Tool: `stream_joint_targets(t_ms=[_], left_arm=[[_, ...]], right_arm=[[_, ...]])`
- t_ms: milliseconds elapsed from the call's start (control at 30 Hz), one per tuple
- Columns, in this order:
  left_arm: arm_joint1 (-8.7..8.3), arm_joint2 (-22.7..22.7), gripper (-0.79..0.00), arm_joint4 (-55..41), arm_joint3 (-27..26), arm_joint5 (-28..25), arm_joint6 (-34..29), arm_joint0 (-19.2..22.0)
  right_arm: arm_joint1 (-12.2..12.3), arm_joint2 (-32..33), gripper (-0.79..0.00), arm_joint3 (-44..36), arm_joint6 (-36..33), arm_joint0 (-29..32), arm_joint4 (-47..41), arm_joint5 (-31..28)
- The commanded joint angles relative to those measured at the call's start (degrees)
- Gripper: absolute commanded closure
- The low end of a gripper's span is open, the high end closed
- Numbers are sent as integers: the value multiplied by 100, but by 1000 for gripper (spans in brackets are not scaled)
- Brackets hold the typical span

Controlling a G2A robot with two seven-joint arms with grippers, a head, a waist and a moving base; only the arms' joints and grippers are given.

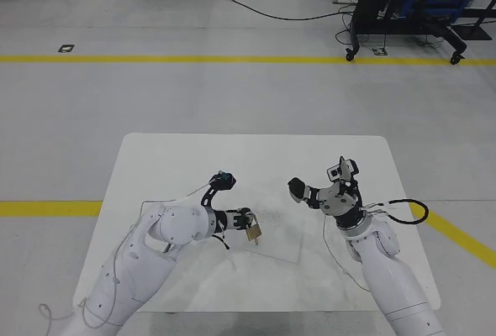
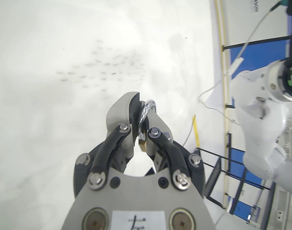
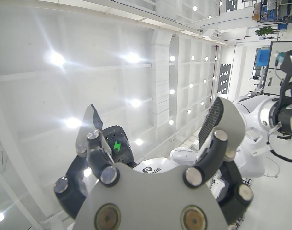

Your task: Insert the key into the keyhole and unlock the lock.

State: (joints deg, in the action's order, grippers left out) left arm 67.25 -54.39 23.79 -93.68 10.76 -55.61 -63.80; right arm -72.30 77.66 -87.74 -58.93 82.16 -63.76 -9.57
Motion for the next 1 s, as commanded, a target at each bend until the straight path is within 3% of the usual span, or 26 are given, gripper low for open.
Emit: stream_joint_targets(t_ms=[0, 33, 67, 200, 233, 267, 300, 500, 667, 767, 967], left_arm=[[12, 112, 0, 242, 98, 115, -14, 89], [15, 168, -55, 376, 149, 157, -49, 128], [19, 206, -197, 453, 206, 187, -79, 154], [18, 239, -320, 650, 389, 272, -134, 218], [9, 234, -465, 746, 407, 298, -167, 231], [-7, 243, -665, 919, 374, 250, -221, 248], [-34, 250, -785, 1125, 309, 136, -314, 251], [-215, -490, -785, 1170, -381, -90, -268, -87], [-330, -1249, -785, 1175, -1110, -538, 567, -450], [-406, -1576, -785, 1804, -1524, -870, 1004, -615], [-500, -2121, -785, 2722, -2174, -1185, 1737, -919]], right_arm=[[0, 0, -785, 0, 0, 0, 0, 0], [0, 0, -785, 0, 0, 0, 0, 0], [0, 0, -785, 0, 0, 0, 0, 0], [0, 0, -785, 0, 0, 0, 0, 0], [0, 0, -785, 0, 0, 0, 0, 0], [0, 0, -785, 0, 0, 0, 0, 0], [0, 0, -785, 0, 0, 0, 0, 0], [0, 0, -785, 0, 0, 0, 0, 0], [0, 0, -785, 0, 0, 0, 0, 0], [0, -2, -785, -12, 21, 4, -1, 8], [19, 653, -785, -158, 376, 257, -365, -667]])
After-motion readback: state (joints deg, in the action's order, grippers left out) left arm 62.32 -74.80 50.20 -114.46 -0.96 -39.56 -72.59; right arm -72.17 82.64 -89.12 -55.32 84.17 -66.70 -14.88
